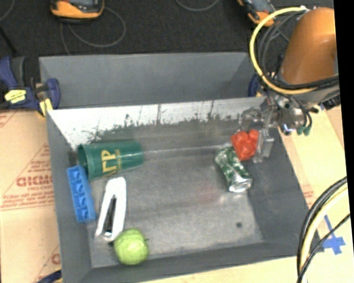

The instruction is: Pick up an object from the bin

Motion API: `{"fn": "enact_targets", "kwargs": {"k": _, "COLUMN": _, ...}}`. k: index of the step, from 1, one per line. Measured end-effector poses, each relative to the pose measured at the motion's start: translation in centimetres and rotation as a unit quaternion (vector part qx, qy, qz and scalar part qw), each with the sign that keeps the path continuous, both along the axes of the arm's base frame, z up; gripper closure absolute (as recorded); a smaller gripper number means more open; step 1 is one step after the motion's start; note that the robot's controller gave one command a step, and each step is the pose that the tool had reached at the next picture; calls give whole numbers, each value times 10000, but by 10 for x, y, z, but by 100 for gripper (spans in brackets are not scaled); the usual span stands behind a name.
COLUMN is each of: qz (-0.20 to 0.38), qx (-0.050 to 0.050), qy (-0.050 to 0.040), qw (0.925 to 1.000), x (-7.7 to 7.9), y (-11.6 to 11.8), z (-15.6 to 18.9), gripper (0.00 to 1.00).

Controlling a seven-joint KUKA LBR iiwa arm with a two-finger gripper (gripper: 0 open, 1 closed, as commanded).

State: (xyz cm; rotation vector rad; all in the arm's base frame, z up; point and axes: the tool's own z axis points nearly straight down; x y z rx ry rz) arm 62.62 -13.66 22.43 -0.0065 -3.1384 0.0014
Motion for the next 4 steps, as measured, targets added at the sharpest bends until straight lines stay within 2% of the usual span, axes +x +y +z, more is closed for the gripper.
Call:
{"fn": "enact_targets", "kwargs": {"k": 1, "qz": 11, "qx": -7, "qy": -40, "qw": 10000, "x": 1, "y": 1, "z": 5, "gripper": 0}}
{"fn": "enact_targets", "kwargs": {"k": 2, "qz": -46, "qx": -11, "qy": -56, "qw": 10000, "x": -9, "y": -5, "z": -40, "gripper": 0}}
{"fn": "enact_targets", "kwargs": {"k": 3, "qz": -498, "qx": 7, "qy": -11, "qw": 9988, "x": -11, "y": 3, "z": -60, "gripper": 0}}
{"fn": "enact_targets", "kwargs": {"k": 4, "qz": -70, "qx": 1, "qy": -50, "qw": 10000, "x": -27, "y": -10, "z": -75, "gripper": 0}}
